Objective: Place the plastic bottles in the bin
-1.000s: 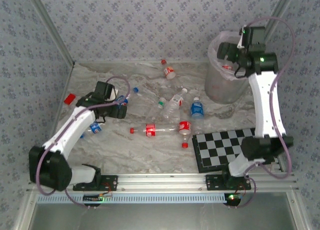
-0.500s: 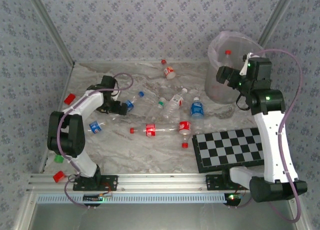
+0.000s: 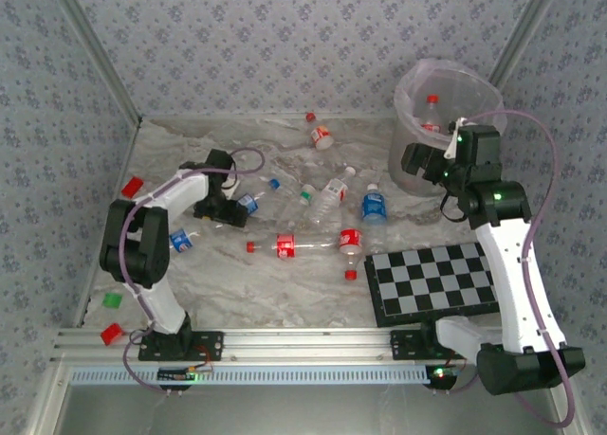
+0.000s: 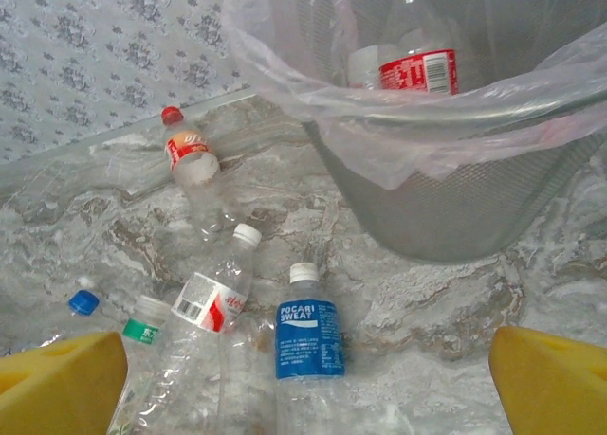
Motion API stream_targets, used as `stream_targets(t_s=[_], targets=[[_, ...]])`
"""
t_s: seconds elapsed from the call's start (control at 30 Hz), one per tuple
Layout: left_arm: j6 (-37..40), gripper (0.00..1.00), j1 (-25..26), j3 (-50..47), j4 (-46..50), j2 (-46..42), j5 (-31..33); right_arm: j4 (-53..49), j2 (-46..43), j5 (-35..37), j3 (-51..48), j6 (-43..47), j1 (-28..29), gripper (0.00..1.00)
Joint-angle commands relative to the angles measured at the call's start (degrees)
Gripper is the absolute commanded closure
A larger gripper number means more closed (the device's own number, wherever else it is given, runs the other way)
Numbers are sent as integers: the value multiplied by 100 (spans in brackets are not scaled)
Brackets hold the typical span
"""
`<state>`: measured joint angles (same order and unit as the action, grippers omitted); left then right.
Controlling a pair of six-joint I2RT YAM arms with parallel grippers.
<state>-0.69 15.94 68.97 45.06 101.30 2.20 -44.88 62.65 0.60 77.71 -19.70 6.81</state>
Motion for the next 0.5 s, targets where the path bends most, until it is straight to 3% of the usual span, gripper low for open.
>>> stream_targets(t_s=[0.0,0.17,0.47], targets=[[-33,20,99,211,178,109,76,29,-120,110,-64,-73,86,0],[-130,35,282,494,346,136,97,-26,-203,252,-180,-67,149,0],[-228,43,551,962,787,-130,401,181,-216,-20,-393,-24,675,0]])
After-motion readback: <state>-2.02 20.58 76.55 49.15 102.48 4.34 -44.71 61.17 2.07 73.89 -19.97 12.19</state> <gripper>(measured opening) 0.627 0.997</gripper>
